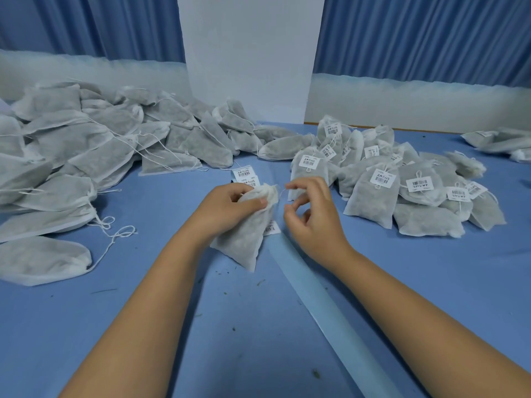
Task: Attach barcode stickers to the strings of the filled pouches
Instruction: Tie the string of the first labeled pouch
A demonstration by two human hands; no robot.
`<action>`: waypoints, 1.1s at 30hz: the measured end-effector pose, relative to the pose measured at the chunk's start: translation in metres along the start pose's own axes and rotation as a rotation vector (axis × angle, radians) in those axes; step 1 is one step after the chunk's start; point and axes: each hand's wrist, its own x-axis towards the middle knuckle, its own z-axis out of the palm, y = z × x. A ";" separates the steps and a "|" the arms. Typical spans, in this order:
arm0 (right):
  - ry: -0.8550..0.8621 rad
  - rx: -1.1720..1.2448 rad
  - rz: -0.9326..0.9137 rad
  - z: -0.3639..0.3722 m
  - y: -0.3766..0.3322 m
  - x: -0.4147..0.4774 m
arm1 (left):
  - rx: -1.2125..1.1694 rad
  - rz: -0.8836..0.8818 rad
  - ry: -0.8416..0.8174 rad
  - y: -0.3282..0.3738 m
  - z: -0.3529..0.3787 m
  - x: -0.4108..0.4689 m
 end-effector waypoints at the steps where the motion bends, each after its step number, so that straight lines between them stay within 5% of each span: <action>1: -0.033 0.023 0.063 -0.002 0.000 0.002 | 0.001 0.007 -0.033 0.001 0.000 -0.001; 6: -0.150 0.387 0.331 0.001 0.002 0.003 | 0.045 0.032 -0.075 0.001 0.000 -0.002; 11: -0.081 0.404 0.363 -0.001 0.006 0.007 | 0.154 0.040 0.058 0.001 -0.008 0.000; 15: -0.159 0.295 0.280 0.001 0.001 0.004 | 0.308 0.172 0.007 0.003 -0.005 -0.007; 19: -0.169 0.232 0.221 0.004 -0.005 0.001 | 0.195 0.277 -0.149 0.012 0.006 -0.016; 28: -0.036 -0.152 -0.086 -0.007 0.001 0.002 | 0.149 0.159 -0.143 0.005 0.000 -0.012; 33: 0.074 -0.115 -0.094 -0.007 0.001 0.001 | -0.093 0.139 -0.280 0.011 -0.002 -0.018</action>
